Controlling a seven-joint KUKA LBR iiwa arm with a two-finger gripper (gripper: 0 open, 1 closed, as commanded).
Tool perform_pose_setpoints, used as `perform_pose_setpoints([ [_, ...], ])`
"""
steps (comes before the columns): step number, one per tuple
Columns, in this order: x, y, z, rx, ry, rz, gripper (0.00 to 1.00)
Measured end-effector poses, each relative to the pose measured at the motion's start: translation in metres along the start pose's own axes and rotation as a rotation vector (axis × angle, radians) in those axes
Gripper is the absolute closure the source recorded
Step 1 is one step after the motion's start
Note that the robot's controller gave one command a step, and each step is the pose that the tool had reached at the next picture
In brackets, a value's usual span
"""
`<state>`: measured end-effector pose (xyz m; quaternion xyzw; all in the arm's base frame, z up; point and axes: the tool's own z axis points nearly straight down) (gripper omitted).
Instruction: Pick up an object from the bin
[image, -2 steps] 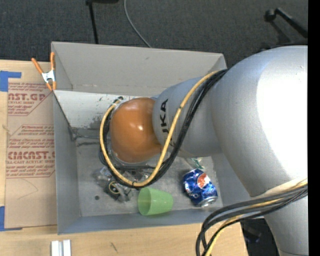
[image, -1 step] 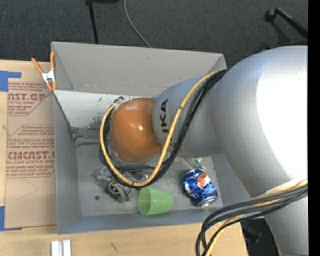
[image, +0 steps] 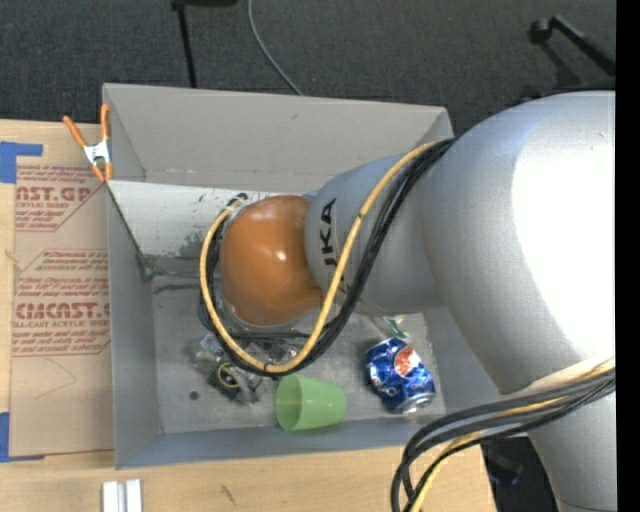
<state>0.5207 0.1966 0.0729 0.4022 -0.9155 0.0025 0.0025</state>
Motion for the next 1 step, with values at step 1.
perform_pose_setpoints([
  [1,0.0000,0.0000,0.0001,0.000,0.000,0.000,1.00],
])
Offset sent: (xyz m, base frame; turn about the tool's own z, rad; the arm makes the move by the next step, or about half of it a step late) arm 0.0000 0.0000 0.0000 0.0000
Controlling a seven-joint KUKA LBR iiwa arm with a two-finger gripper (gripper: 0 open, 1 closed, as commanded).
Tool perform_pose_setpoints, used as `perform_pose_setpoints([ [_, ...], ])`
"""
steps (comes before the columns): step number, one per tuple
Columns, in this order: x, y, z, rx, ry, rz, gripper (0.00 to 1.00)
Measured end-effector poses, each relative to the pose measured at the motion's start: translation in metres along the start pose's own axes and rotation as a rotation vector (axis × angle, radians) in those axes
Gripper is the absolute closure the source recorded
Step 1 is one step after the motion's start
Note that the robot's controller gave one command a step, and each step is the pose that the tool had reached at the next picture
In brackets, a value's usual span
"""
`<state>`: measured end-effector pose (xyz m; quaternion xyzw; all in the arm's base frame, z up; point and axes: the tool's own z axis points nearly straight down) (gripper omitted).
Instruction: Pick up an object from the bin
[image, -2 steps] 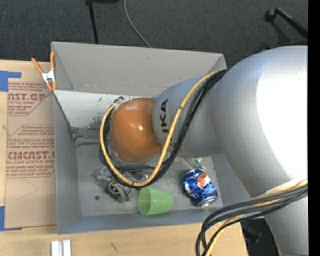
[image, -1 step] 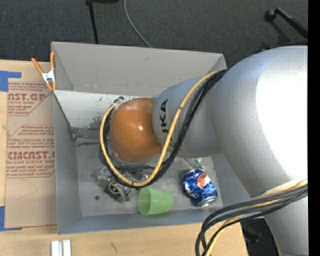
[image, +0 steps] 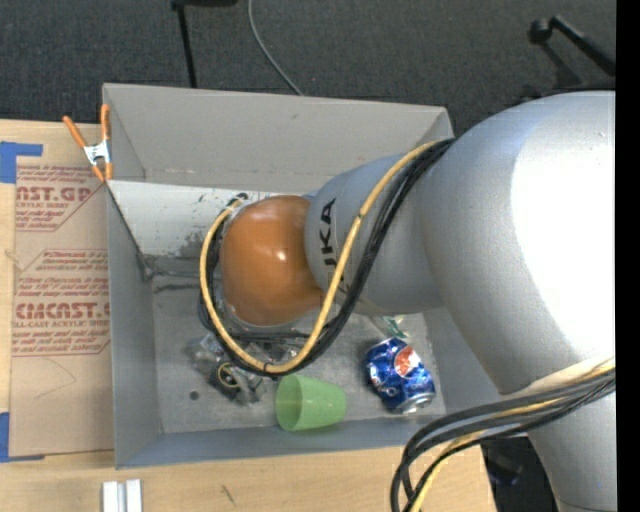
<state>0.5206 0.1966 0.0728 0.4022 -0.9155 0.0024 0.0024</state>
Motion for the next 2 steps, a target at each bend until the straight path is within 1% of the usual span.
perform_pose_setpoints([
  [2,0.0000,0.0001,0.0001,0.000,0.000,0.000,1.00],
])
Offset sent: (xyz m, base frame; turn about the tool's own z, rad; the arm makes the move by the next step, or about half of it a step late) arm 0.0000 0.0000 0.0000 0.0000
